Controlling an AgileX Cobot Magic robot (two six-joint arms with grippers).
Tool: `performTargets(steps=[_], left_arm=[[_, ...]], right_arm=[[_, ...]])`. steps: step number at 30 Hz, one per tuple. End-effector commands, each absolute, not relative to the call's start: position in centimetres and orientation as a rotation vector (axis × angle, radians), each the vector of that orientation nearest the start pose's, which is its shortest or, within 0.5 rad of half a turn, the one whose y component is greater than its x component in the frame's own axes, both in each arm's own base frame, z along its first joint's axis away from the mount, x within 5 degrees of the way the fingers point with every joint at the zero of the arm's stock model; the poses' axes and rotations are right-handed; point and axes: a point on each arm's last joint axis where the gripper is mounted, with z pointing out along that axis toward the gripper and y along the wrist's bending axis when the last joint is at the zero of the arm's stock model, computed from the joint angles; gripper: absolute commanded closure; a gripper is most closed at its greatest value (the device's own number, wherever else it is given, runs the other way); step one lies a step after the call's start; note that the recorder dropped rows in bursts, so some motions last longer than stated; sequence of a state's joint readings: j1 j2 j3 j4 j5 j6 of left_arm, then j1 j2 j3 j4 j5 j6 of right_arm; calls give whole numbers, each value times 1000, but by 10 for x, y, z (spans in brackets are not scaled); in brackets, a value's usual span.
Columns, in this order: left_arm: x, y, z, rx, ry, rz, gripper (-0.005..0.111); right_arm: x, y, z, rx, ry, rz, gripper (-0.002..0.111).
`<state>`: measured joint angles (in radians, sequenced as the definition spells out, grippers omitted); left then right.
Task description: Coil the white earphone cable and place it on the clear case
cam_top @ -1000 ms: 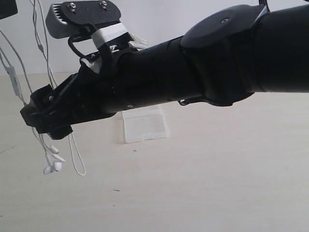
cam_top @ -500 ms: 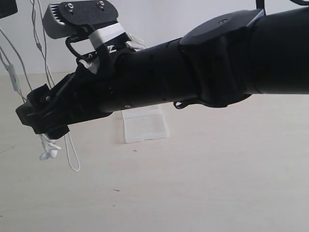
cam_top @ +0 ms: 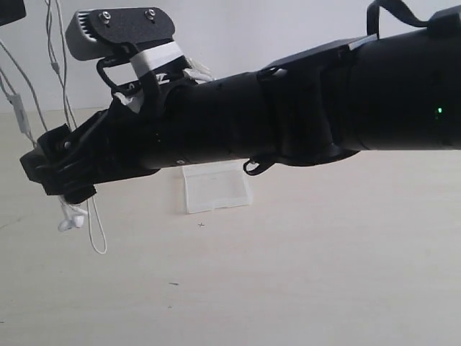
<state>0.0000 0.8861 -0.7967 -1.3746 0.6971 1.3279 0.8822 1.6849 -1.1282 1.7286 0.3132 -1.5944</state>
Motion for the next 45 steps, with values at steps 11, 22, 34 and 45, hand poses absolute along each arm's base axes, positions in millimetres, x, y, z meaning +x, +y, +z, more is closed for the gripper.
performTargets(steps=[11,22,34,45], left_arm=[[171,-58,379,500,1645,-592,107],[171,-58,379,502,1646,-590,107],[177,-46,370,453,1757,-411,107],[179,-25,356,354,1936,-159,107]], right_arm=[[229,329,268,-1008,1822,982,38],[227,330,269,-1025,1810,1013,98],[226,324,273,-996,1885,966,108],[219,310,286,-1050,1933,870,108]])
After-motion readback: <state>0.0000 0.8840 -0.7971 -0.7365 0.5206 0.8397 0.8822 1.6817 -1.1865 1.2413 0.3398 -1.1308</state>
